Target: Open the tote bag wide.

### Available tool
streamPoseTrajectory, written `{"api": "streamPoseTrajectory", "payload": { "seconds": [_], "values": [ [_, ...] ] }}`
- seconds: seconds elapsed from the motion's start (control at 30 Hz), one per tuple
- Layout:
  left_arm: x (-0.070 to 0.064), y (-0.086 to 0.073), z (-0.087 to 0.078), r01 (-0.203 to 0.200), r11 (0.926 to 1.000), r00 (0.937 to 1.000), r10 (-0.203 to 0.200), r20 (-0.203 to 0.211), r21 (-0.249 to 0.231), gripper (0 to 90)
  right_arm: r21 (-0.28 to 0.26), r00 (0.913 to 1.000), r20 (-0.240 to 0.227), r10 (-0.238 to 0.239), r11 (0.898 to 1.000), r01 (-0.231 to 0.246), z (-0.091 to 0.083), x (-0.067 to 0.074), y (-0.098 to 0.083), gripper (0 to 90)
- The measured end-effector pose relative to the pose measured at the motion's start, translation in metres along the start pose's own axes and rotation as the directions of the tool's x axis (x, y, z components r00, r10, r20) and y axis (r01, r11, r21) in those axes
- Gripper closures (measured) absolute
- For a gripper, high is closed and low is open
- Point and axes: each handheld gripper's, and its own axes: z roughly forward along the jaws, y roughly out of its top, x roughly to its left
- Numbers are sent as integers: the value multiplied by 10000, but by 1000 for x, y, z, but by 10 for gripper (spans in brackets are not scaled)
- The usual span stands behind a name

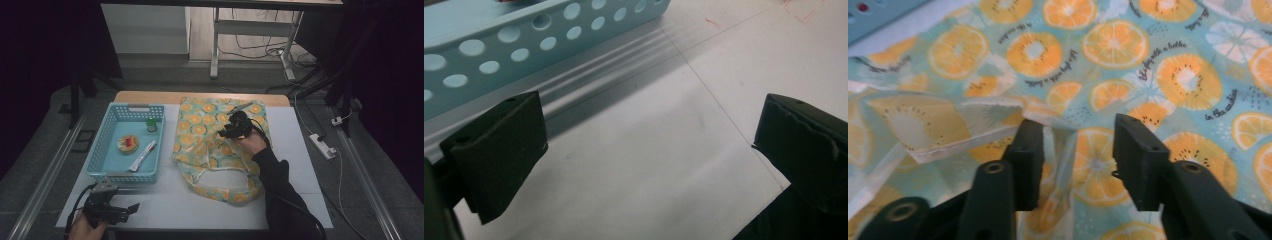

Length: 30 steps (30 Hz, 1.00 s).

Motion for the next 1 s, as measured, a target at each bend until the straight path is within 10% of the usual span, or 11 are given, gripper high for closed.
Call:
{"api": "streamPoseTrajectory", "payload": {
  "seconds": [0.63, 1.0],
  "values": [
    [0, 0, 0, 6, 10000, 10000, -6, -13, 21, 7, 52, 9962, -874, 57, 10000, -53, -50, 24, -21, 217],
    [-1, 1, 0, -10, 10000, 10000, 10, -38, 27, 7, 384, 9875, -1504, -481, 9978, 544, -51, 67, -35, 107]
  ]
}}
